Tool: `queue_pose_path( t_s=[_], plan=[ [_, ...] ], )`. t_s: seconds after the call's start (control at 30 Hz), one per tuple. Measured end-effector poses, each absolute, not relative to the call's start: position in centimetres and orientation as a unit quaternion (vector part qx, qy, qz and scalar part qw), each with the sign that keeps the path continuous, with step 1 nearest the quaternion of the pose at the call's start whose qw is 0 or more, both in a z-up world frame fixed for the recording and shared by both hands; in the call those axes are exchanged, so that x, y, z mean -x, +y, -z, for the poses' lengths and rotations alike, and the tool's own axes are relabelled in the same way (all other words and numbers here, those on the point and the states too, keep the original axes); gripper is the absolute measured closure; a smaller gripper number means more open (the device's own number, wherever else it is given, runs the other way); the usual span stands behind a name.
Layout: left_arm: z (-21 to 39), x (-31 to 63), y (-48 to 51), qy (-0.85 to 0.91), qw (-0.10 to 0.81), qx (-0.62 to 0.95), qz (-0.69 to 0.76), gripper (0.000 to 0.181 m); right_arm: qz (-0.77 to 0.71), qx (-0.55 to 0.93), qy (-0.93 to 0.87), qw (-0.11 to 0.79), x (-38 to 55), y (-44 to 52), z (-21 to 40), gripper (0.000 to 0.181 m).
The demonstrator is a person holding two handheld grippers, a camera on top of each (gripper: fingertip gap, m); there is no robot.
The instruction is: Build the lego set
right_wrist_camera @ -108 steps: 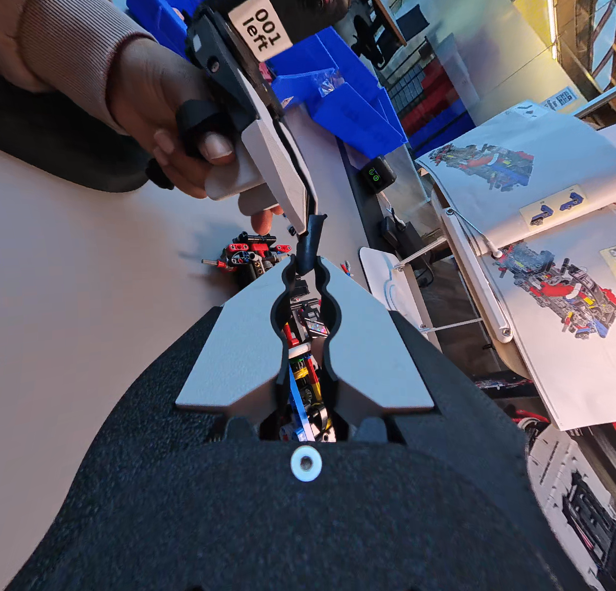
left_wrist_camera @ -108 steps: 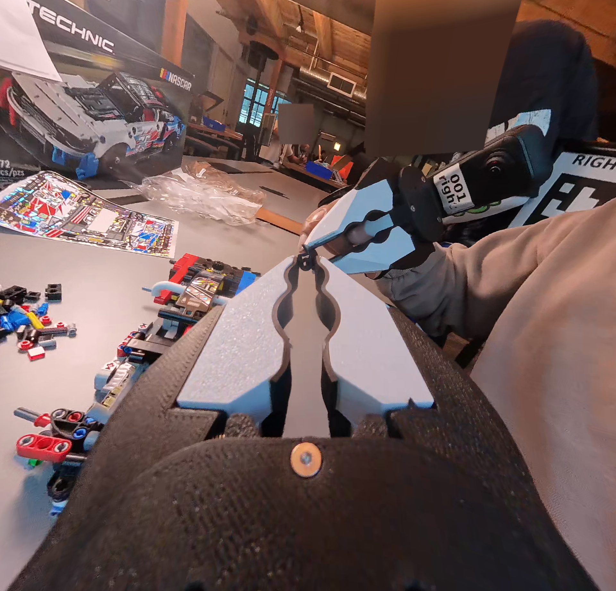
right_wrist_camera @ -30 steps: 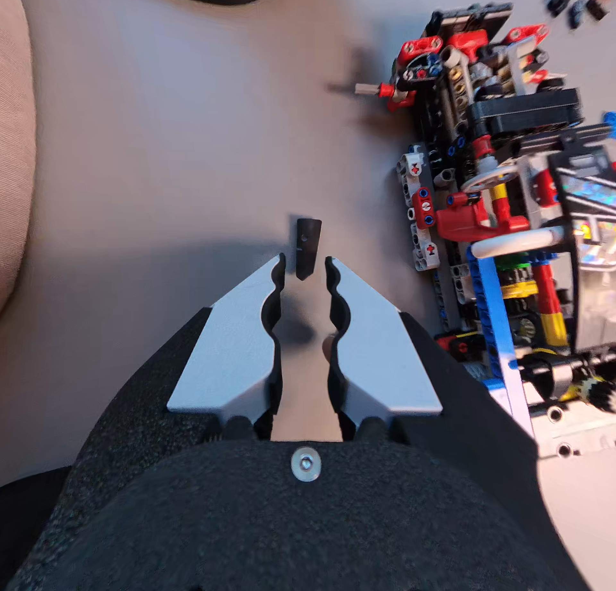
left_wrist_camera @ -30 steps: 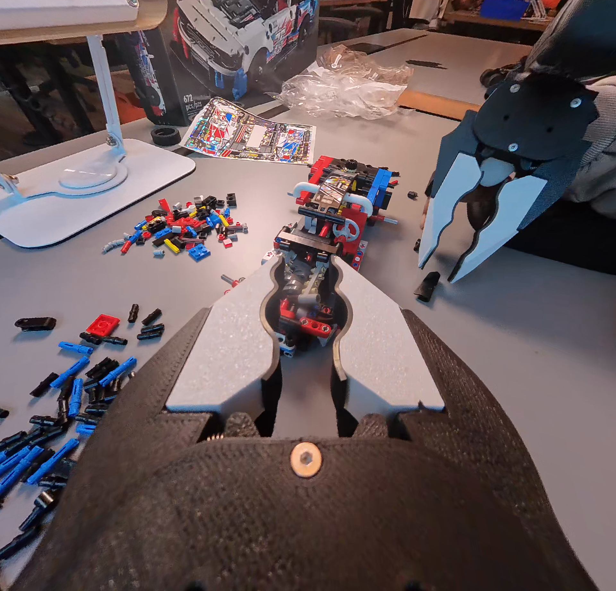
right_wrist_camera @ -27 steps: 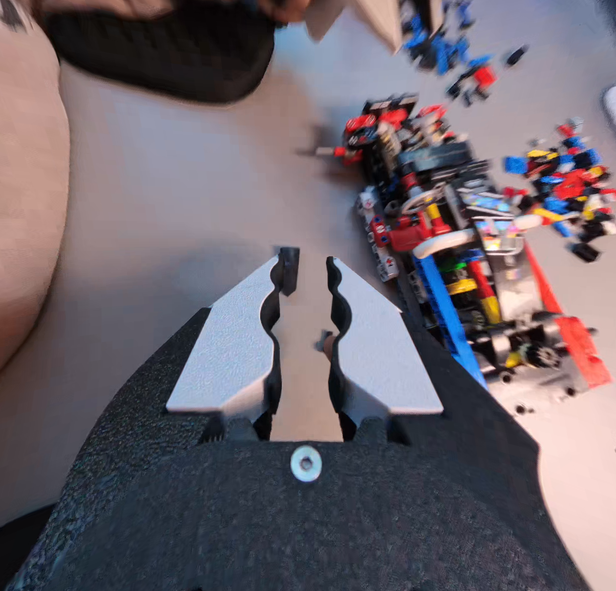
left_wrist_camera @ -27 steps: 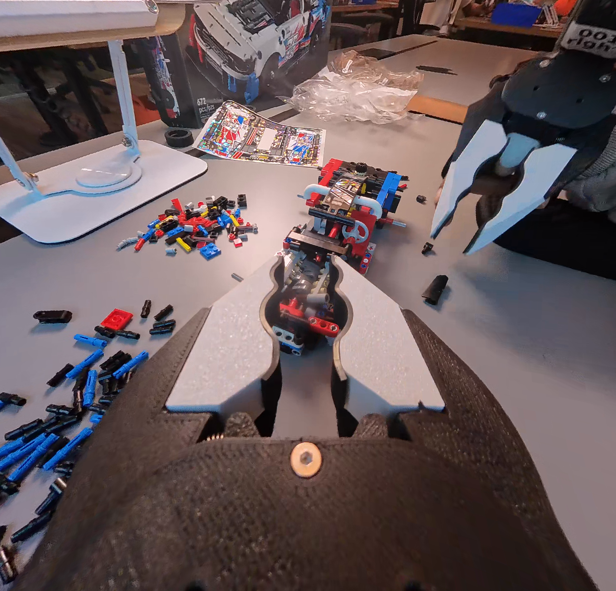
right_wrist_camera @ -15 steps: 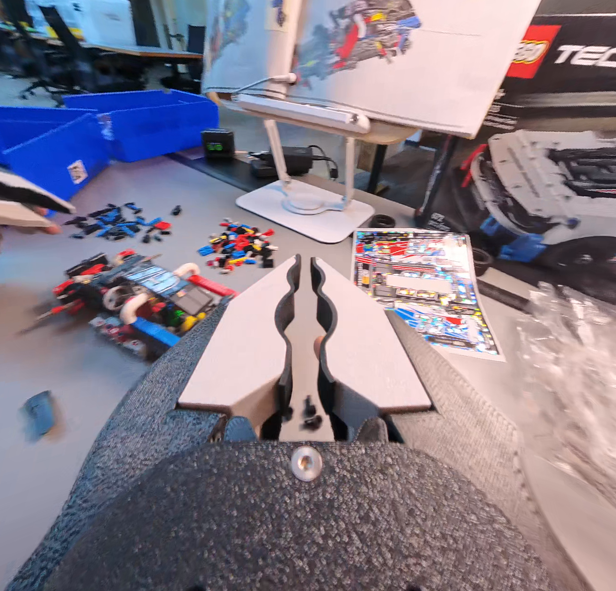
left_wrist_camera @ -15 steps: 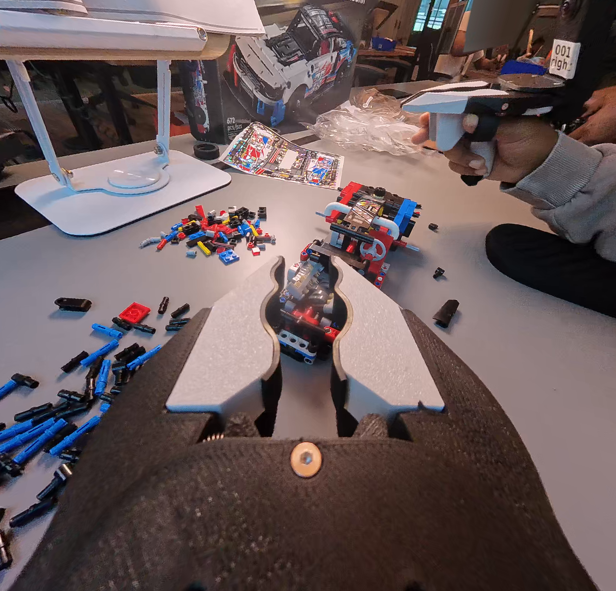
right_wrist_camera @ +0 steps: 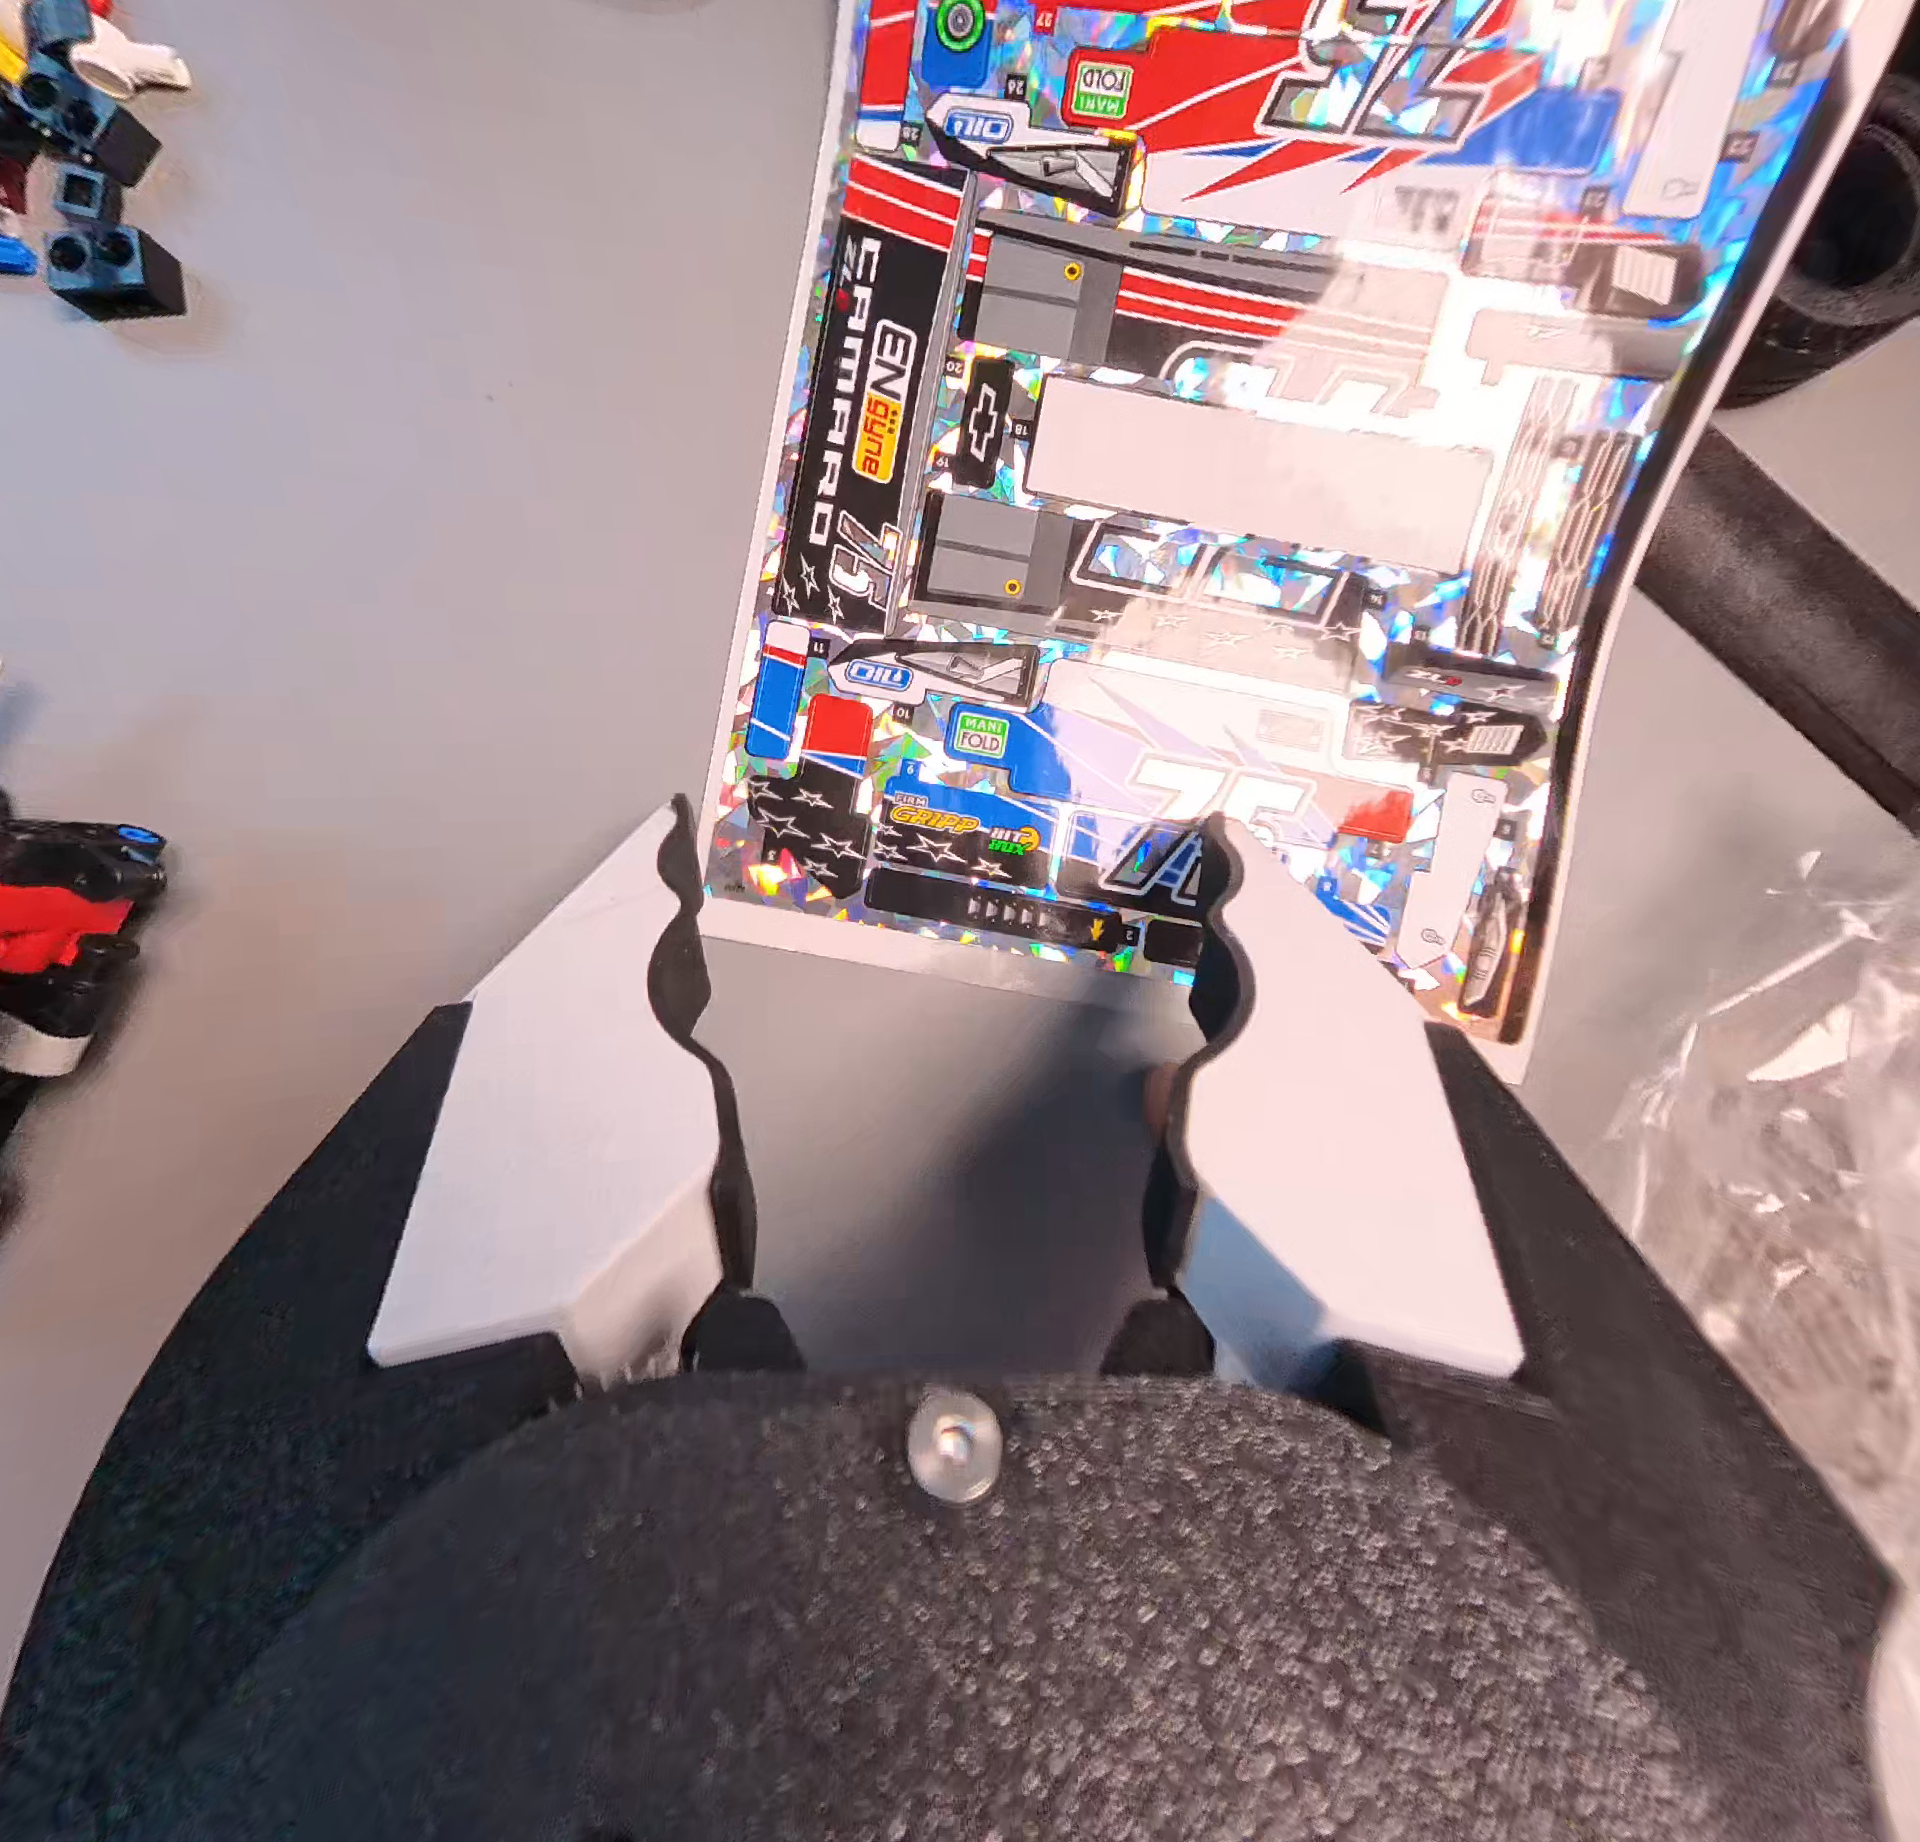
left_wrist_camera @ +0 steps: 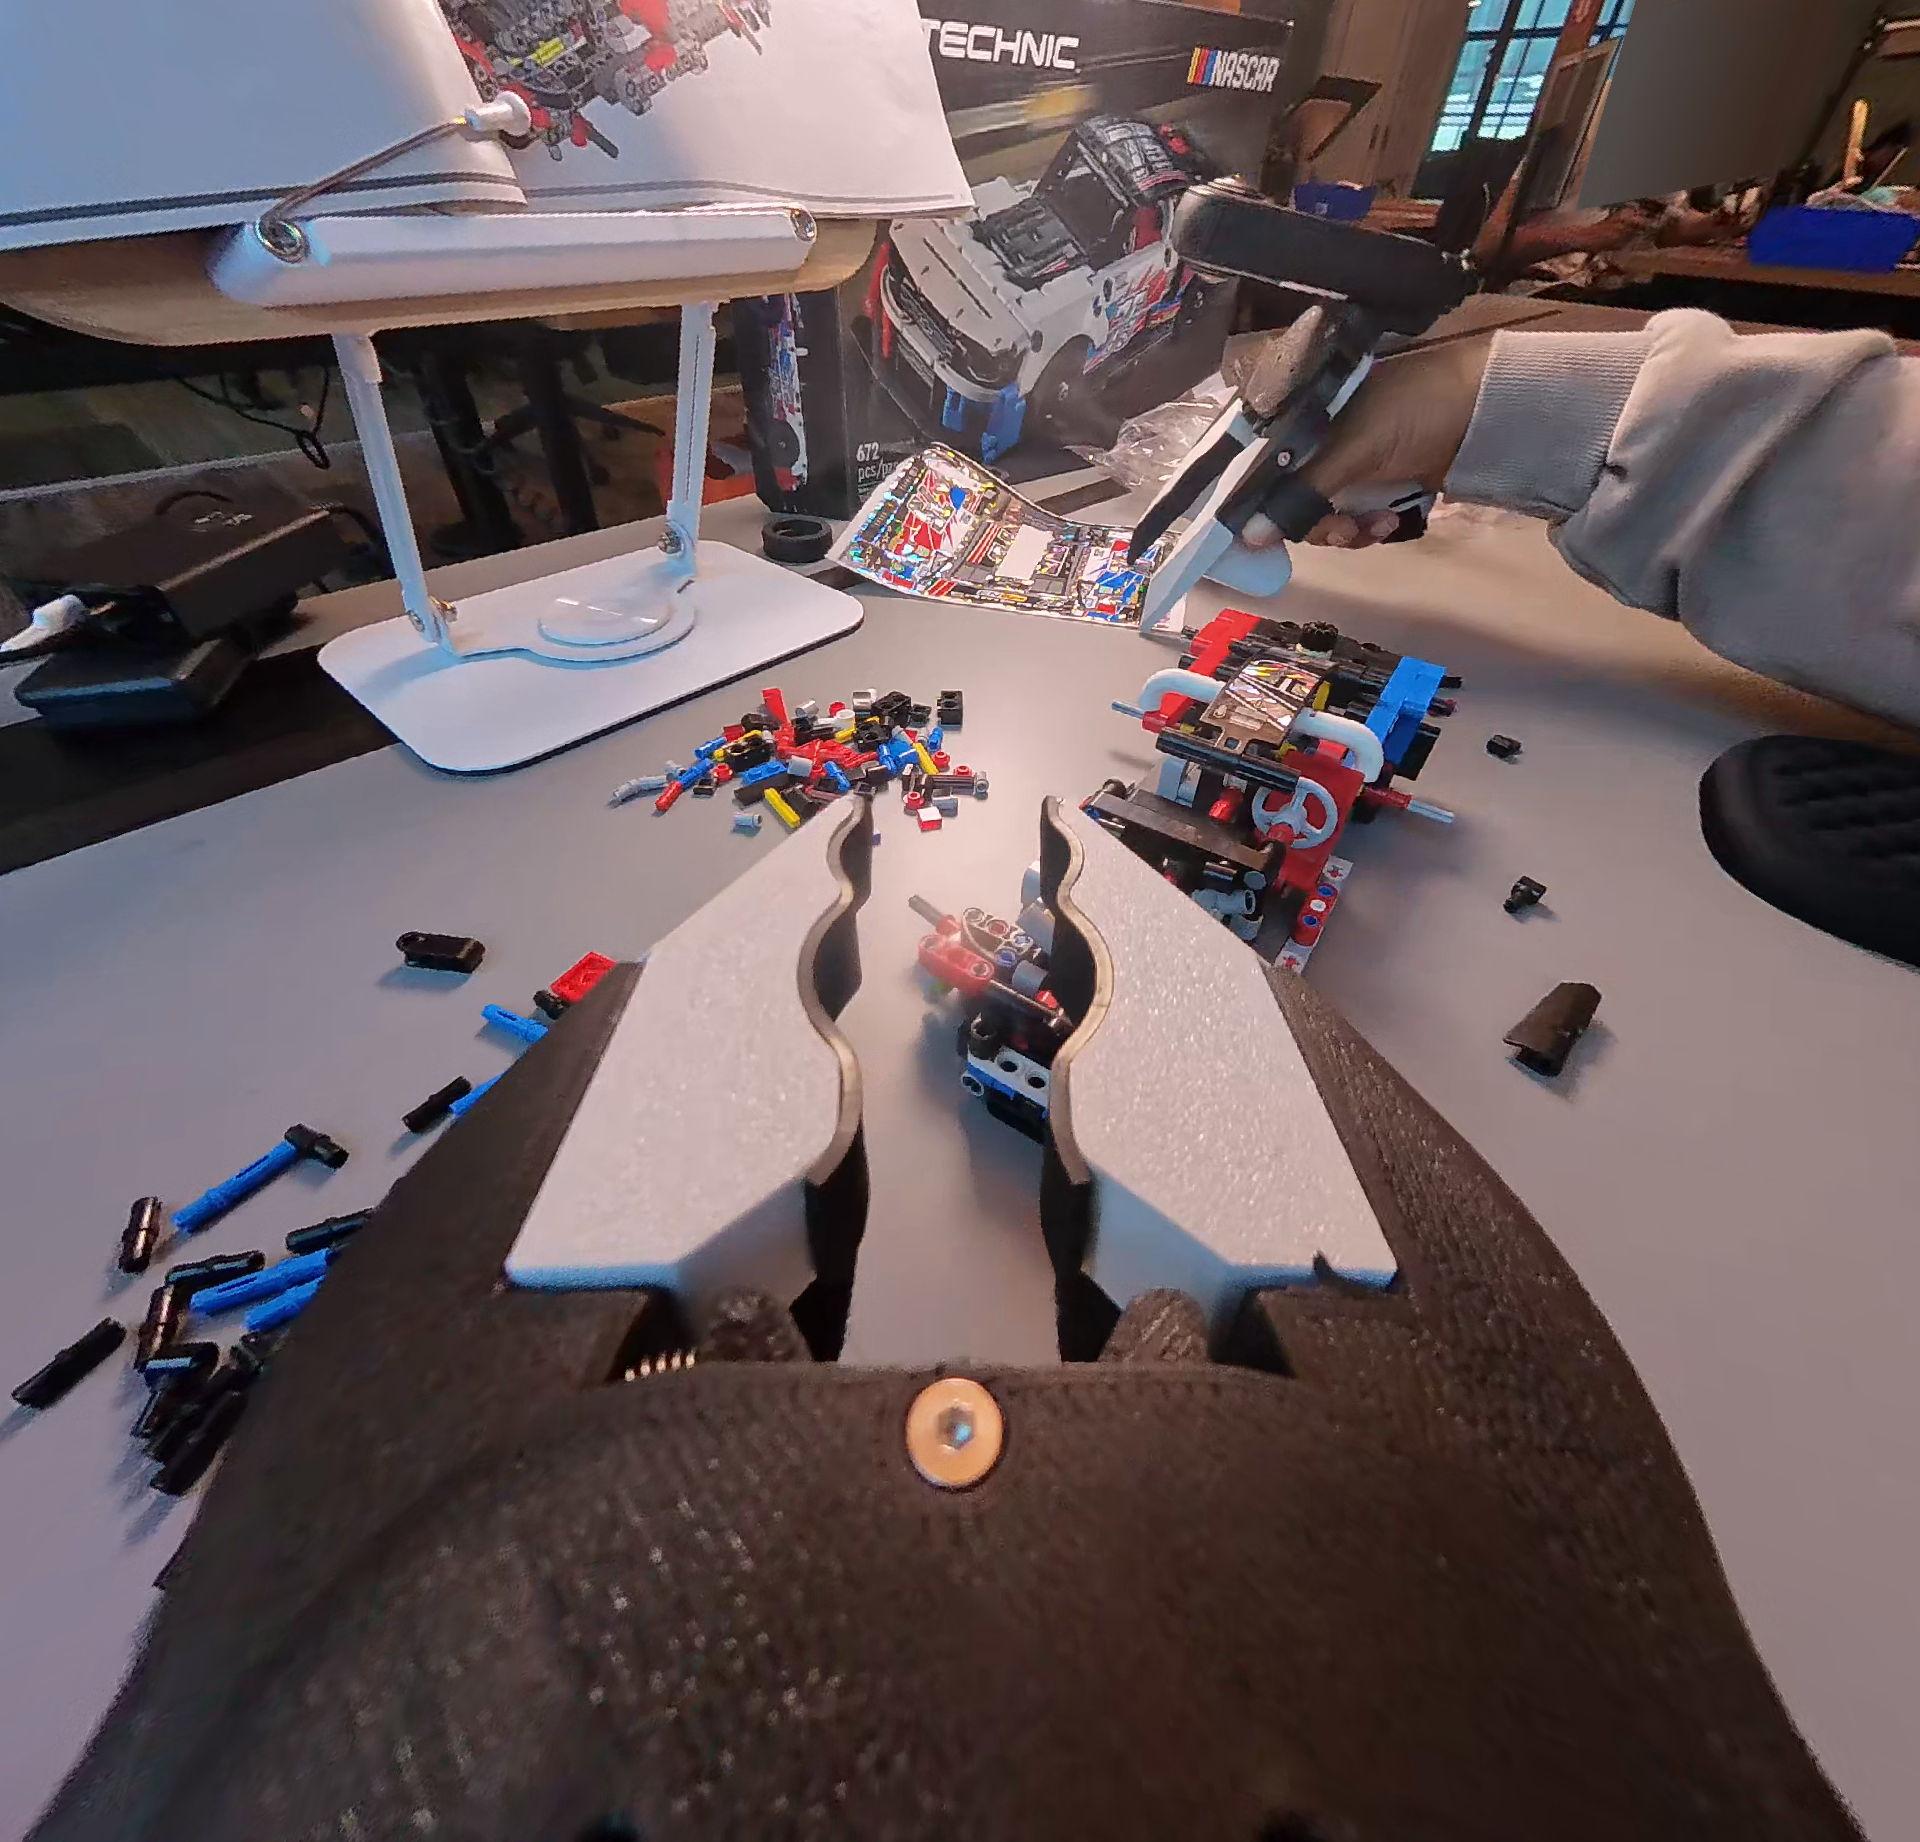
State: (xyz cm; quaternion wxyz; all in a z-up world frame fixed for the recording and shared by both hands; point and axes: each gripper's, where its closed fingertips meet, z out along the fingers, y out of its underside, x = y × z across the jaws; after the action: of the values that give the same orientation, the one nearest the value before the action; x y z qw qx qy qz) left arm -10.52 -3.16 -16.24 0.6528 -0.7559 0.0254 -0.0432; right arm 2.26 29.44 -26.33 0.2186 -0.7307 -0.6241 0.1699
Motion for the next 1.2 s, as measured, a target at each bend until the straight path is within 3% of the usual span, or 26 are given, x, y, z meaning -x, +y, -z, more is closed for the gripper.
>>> queue_pose_path(
  t_s=[0.23,0.6,0.7,1.2],
  plan=[
    [16.7,10.8,-3.1,0.041,0.643,0.764,0.031,0.151,-0.155,0.725,-0.643,0.192,-1.9,30.0,26.3,0.094],
    [17.2,11.1,-3.1,0.048,0.637,0.768,0.036,0.151,-0.159,0.720,-0.629,0.246,-1.7,30.9,25.7,0.158],
    [17.1,11.1,-3.1,0.046,0.638,0.767,0.039,0.152,-0.146,0.706,-0.639,0.267,-2.2,30.7,25.4,0.168],
    [17.3,10.6,-3.0,0.058,0.633,0.771,0.034,0.152,-0.131,0.620,-0.688,0.353,-5.8,24.9,19.1,0.169]
  ],
)
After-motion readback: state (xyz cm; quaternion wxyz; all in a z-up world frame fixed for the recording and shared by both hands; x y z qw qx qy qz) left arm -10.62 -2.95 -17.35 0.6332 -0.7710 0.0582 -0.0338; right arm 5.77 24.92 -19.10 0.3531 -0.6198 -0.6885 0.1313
